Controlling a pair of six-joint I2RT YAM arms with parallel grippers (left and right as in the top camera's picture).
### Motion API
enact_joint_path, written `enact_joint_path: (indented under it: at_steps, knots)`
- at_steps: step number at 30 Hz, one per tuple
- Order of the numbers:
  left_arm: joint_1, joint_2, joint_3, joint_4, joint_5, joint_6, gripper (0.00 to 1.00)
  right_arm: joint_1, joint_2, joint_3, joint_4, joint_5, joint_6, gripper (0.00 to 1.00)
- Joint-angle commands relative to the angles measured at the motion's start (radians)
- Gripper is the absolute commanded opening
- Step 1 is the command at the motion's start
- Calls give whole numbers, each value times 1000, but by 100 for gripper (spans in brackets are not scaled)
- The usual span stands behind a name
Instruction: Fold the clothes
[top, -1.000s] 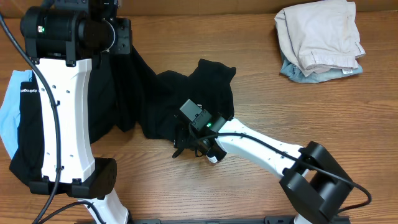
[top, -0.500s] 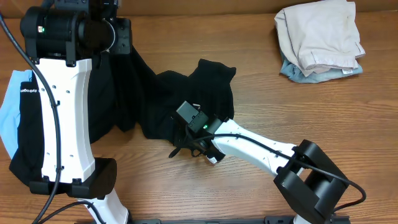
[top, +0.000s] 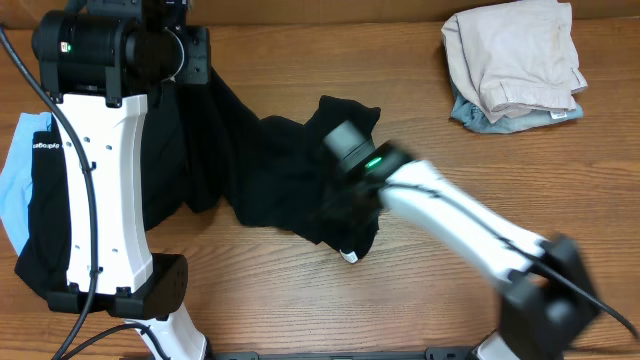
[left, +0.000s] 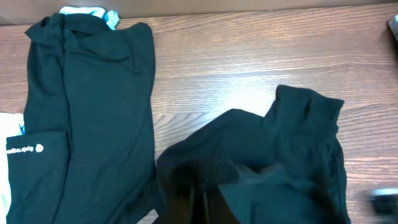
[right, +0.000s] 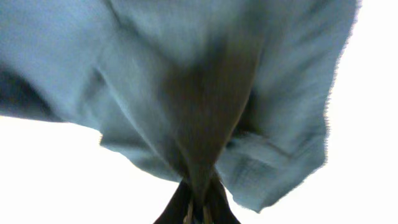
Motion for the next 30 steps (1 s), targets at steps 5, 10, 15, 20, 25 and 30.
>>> enact_joint_path:
  at_steps: [5, 10, 15, 20, 25, 30]
  knots:
    - [43, -15, 13, 23, -14, -14, 4, -277, -234, 239, -208, 11, -300, 4]
    - [62, -21, 13, 35, -12, -18, 4, -386, -286, 269, -265, 10, -419, 4]
    - [69, -53, 13, 63, -13, -18, 4, -438, -292, 270, -303, 31, -463, 5]
    - [69, -87, 13, 77, -13, -17, 4, -454, -292, 269, -317, 31, -479, 4]
    - [69, -106, 14, 84, -12, -17, 4, -454, -294, 270, -331, 48, -482, 4]
    - [69, -183, 35, 152, -12, -18, 4, -475, -308, 381, -353, 140, -481, 4]
